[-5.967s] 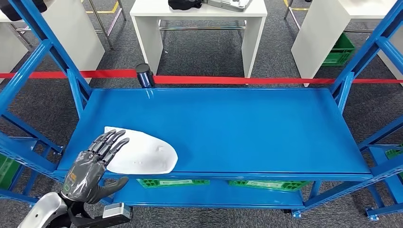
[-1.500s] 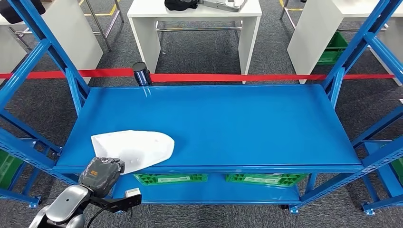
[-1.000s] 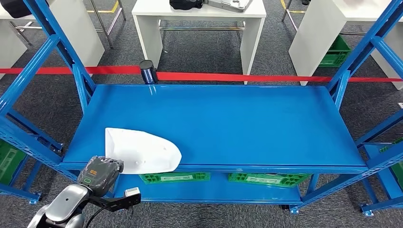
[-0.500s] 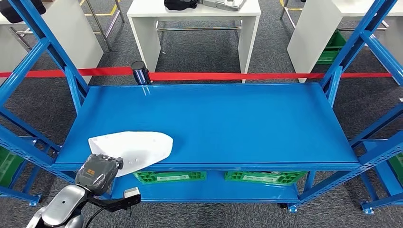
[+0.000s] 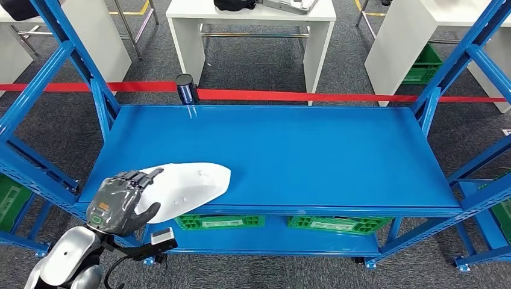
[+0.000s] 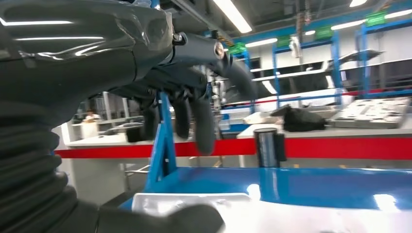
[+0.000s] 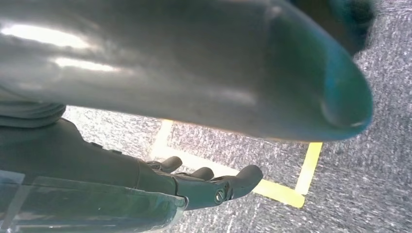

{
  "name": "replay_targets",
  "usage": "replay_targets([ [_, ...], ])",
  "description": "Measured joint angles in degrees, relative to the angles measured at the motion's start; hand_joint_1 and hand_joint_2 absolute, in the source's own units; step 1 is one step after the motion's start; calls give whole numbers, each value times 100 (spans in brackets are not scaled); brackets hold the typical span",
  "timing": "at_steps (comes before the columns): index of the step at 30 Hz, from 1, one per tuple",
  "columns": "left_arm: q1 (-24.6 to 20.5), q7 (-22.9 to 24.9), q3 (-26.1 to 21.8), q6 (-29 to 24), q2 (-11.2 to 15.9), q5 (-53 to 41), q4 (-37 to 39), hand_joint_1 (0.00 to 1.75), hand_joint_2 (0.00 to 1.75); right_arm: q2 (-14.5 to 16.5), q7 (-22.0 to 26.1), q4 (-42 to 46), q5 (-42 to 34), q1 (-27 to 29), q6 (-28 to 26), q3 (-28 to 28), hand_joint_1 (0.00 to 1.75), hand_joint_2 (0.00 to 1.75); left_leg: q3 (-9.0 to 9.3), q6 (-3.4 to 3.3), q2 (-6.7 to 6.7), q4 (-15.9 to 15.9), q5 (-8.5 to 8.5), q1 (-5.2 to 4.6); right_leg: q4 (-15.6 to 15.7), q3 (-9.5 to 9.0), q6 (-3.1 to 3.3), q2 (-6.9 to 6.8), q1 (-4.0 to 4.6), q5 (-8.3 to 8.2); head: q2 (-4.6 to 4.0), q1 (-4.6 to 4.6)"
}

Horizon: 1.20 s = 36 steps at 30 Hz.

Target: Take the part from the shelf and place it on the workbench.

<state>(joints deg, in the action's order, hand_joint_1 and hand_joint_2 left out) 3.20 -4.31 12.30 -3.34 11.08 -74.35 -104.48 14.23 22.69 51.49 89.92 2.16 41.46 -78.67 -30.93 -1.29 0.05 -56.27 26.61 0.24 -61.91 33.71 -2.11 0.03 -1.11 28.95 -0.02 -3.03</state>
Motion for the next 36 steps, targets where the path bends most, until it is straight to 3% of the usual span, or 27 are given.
replay_targets([
  [2,-19,84,-125,67,-10,15,0,0,0,14,-12,7,0,-10,-9,-27,0,0,-29,58,-4,-52,26,-23,436,-209,60,0,4,-134,0,-5],
  [6,-41,231,-396,189,-17,26,-1,0,0,65,-41,62,0,-13,24,-73,0,0,-106,164,-8,-168,109,1,460,-204,215,9,-3,-164,0,-15],
  [8,-53,262,-505,214,-16,23,-1,0,0,91,-46,96,0,-14,41,-79,0,0,-335,227,-9,-663,403,23,469,-208,260,10,-22,-174,0,-34],
  [10,-54,320,-580,258,-17,23,3,0,0,108,-46,111,0,-13,50,-93,0,0,-697,270,-8,-1436,729,41,467,-204,274,9,-14,-172,0,-42],
  [11,-51,362,-616,289,-19,31,9,0,0,111,-46,115,0,-13,56,-101,0,0,-823,278,-8,-1685,784,46,466,-204,275,10,-9,-171,0,-41],
  [12,-48,405,-662,319,-20,50,19,0,0,111,-45,115,0,-12,61,-107,0,0,-844,275,-8,-1706,720,47,466,-208,274,13,-4,-170,0,-42],
  [13,-51,447,-719,350,-19,85,30,0,0,111,-39,115,0,-10,65,-110,0,0,-748,259,-8,-1483,551,47,466,-216,273,20,1,-169,0,-42],
  [15,-83,514,-865,422,-20,193,55,0,0,111,-14,114,0,-4,68,-109,0,0,-362,195,-9,-676,164,33,468,-231,269,36,17,-168,0,-39],
  [17,-137,570,-1043,524,-26,329,78,0,0,105,20,114,0,6,62,-100,0,0,-123,135,-10,-157,22,3,468,-216,255,41,39,-172,0,-38],
  [20,-194,624,-1293,650,-34,449,118,0,0,91,52,114,0,39,43,-61,0,0,-90,75,-7,-42,8,-9,472,-184,187,36,46,-185,0,-37],
  [22,-232,631,-1401,670,-41,454,143,0,0,70,76,111,0,56,22,-29,0,0,-42,6,4,43,-52,18,271,-84,165,27,52,-71,0,-26],
  [25,-278,627,-1455,668,-64,405,199,0,0,19,103,68,0,67,-6,18,0,0,-37,-31,12,77,-84,17,-781,422,192,22,49,376,0,-15],
  [26,-283,620,-1457,664,-74,399,219,0,0,0,110,45,0,71,-10,29,0,0,-42,-31,12,74,-85,12,-1080,570,178,22,46,466,0,-15],
  [27,-288,608,-1457,657,-84,397,232,0,0,-16,118,25,0,78,-14,36,0,0,-44,-31,9,68,-84,9,-1160,611,144,22,43,462,0,-15],
  [28,-295,593,-1455,646,-95,384,240,0,0,-30,125,13,0,86,-13,38,0,0,-43,-27,4,60,-82,8,-996,535,96,21,38,364,0,-14],
  [30,-315,565,-1449,620,-113,344,243,0,0,-49,136,7,0,98,6,38,0,0,-44,-2,-7,26,-65,6,-183,151,28,13,27,41,0,-14],
  [32,-334,544,-1441,601,-124,307,243,0,0,-57,139,8,0,103,35,39,0,0,-61,47,-13,-19,-35,-19,401,-123,78,7,34,-160,0,-18],
  [36,-354,523,-1422,580,-131,292,242,0,0,-52,140,10,0,116,56,40,0,0,-81,143,-11,-58,-5,-18,489,-172,234,13,37,-221,0,-22],
])
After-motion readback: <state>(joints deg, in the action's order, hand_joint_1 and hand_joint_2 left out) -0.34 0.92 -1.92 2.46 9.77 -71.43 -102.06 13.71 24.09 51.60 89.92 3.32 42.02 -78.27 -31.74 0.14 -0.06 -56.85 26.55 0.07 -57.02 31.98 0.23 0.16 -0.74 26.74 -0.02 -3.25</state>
